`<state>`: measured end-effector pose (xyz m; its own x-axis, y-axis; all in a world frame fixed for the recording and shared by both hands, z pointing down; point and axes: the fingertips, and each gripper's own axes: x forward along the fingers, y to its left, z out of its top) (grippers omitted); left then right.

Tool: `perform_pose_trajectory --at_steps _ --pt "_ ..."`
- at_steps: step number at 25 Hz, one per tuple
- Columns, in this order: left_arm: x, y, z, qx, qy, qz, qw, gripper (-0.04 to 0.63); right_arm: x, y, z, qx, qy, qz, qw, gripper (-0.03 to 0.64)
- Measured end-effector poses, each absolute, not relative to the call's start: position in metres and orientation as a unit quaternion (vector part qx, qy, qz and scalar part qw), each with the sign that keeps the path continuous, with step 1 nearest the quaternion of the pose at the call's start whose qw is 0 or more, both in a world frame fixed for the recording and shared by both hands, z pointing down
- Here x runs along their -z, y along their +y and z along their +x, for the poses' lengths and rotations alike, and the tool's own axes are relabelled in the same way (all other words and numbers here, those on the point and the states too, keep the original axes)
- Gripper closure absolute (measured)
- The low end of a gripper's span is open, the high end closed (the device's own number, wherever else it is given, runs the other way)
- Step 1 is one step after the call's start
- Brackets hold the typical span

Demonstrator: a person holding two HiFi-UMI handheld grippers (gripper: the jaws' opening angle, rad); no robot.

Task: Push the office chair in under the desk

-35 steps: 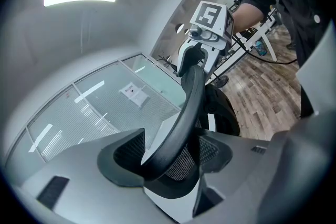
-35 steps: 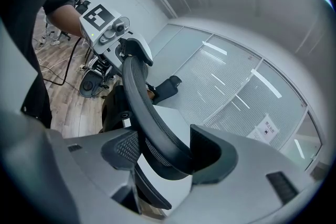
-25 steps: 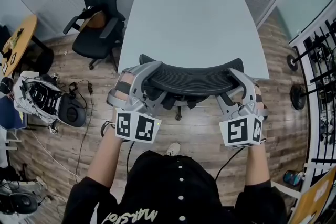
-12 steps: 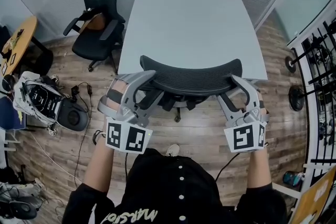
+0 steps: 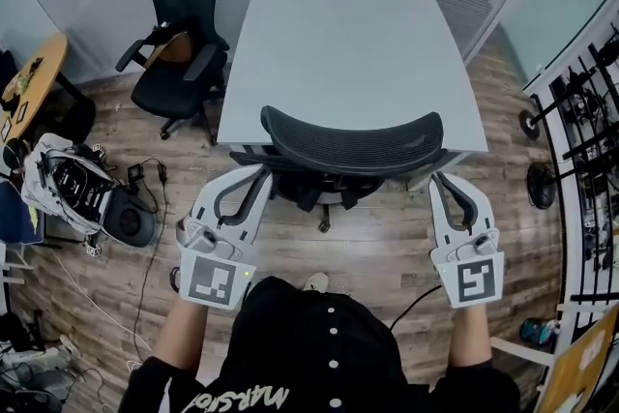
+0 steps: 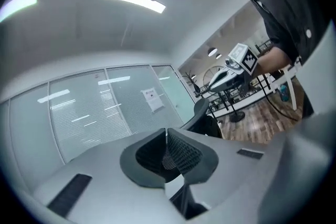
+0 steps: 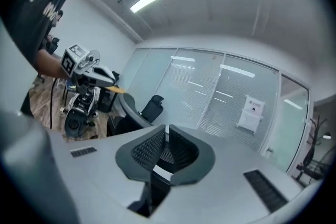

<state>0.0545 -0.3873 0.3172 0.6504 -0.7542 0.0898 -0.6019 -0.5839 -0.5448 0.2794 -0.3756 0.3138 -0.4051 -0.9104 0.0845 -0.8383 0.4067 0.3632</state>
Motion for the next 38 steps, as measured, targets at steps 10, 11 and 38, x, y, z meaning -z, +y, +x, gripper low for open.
perform_pose_trajectory --at_steps 10,11,38 --pt "-0.328 -0.376 0.018 0.06 0.453 -0.886 0.08 0.577 -0.317 -0.333 0.312 0.04 -0.829 0.558 0.017 0.583" --pt "-0.328 -0.376 0.014 0.059 0.458 -0.883 0.081 0.577 -0.318 -0.33 0.316 0.037 -0.826 0.563 0.011 0.583" --pt "-0.351 -0.349 -0.055 0.08 0.553 -0.824 0.093 0.578 -0.336 -0.294 0.358 0.015 -0.759 0.65 -0.022 0.589"
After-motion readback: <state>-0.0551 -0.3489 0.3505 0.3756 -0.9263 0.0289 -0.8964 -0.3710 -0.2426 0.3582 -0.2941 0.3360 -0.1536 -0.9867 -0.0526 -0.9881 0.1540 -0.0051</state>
